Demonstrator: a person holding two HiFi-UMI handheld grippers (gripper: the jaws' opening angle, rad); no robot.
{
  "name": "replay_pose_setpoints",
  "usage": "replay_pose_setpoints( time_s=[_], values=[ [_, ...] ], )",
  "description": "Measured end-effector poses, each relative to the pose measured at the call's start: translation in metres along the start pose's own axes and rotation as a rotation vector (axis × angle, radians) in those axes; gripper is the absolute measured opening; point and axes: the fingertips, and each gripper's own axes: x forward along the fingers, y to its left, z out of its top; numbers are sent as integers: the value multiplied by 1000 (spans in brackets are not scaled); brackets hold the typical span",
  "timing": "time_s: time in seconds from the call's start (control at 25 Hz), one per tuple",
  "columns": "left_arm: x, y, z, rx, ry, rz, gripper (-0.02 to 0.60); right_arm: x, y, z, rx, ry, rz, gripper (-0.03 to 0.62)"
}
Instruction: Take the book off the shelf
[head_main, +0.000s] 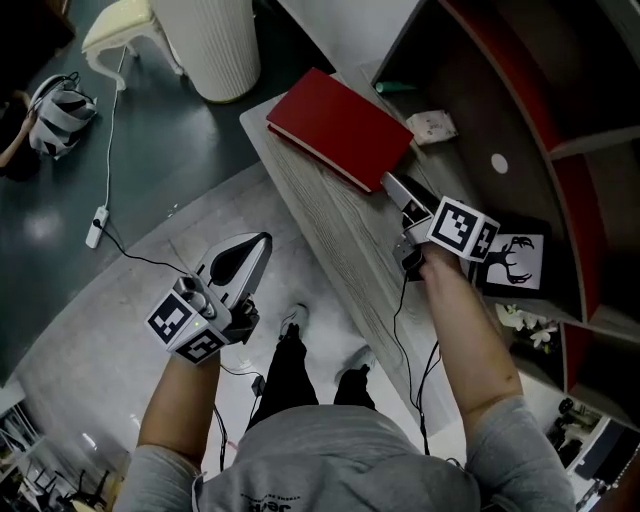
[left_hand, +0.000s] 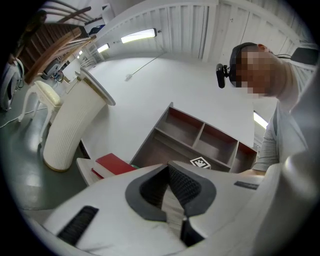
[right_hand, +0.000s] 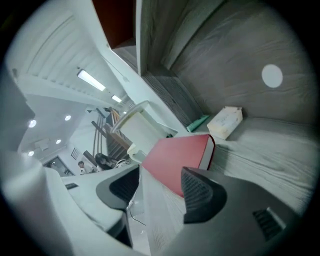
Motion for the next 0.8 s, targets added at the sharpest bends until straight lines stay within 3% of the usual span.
replay_pose_setpoints(
  time_s=[0.28, 0.6, 0.8],
  values=[
    [36, -67, 21, 41, 34, -102, 31, -102, 43, 45, -192, -175, 94, 210],
    [85, -196, 40, 88, 62, -244, 31, -263, 77, 65, -423, -291, 91, 164],
    [124, -277, 50, 124, 89, -373, 31, -369, 84, 75, -500, -372, 57, 144]
  ],
)
